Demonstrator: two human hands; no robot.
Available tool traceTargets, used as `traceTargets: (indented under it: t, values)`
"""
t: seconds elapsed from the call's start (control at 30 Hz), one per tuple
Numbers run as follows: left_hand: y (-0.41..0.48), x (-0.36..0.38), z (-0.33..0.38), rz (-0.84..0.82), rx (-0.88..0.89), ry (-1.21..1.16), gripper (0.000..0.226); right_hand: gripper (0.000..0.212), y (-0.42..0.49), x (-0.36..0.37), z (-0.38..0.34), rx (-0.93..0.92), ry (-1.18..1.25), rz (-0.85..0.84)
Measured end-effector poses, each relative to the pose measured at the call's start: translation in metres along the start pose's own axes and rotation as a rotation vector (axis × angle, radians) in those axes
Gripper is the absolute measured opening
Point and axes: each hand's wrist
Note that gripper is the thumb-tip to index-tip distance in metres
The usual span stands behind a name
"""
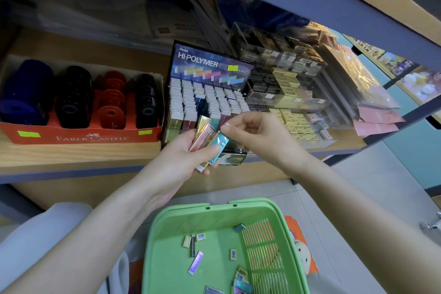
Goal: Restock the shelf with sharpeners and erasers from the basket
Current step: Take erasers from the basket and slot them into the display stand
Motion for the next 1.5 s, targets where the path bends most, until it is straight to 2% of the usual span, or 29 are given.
traceTargets:
  t: [0.1,0.2,0.3,0.37,0.67,0.8,0.9,1.13,1.2,1.27,1.33,1.37,1.43,1.5]
  values:
    - [0.0,0.002,-0.001,0.047,-0.018,0.014,0.015,0.009,-0.003,-0.003,-0.003,0.068,0.154,0.019]
    - [0.0,0.0,0.001,0.067,-0.043,-0.031,0.013,0.007,-0.005,-0.014,-0.004,0.108,0.306,0.15]
    - [-0.001,-0.002,0.003,0.085,-0.06,-0.096,0.011,0.004,-0.003,-0.03,0.0,0.028,0.285,0.319]
    - [-0.002,-0.006,0.005,0.119,-0.049,-0.138,0.013,0.005,0.0,-0.036,0.004,-0.036,0.209,0.372]
    - [-0.002,-0.018,0.009,0.257,0.041,-0.143,0.015,0.019,0.017,-0.011,0.008,-0.239,-0.202,0.152]
    - [-0.001,-0.02,0.007,0.251,0.073,-0.113,0.014,0.012,0.022,0.0,0.009,-0.285,-0.346,0.053]
    - [-0.001,-0.021,0.005,0.23,0.104,-0.072,0.015,0.004,0.027,0.006,0.012,-0.326,-0.403,0.044]
    - [-0.001,-0.022,0.004,0.223,0.111,-0.042,0.016,0.014,0.026,0.016,0.021,-0.42,-0.584,0.052]
    - [-0.001,-0.023,0.003,0.23,0.106,-0.03,0.017,0.011,0.024,0.016,0.017,-0.438,-0.558,0.143]
    - [-0.001,-0.022,0.003,0.229,0.11,-0.02,0.017,0.012,0.019,0.016,0.006,-0.393,-0.432,0.21]
    - [-0.001,-0.02,0.003,0.215,0.12,-0.009,0.015,0.015,0.014,0.017,-0.005,-0.277,-0.286,0.149]
    - [-0.001,-0.019,0.003,0.203,0.123,-0.007,0.015,0.011,0.012,0.019,-0.01,-0.234,-0.238,0.093]
    - [-0.001,-0.016,0.003,0.181,0.124,-0.003,0.013,0.005,0.01,0.019,-0.013,-0.196,-0.179,0.013]
    - [-0.001,-0.015,0.002,0.166,0.117,-0.011,0.013,0.01,0.01,0.015,-0.013,-0.156,-0.052,0.004]
Point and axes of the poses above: each hand's wrist, its own y-axis towards the middle knuckle, its own x-axis out of the palm, z = x × y, and after that the axes turned 14 degrees about -x, right-handed
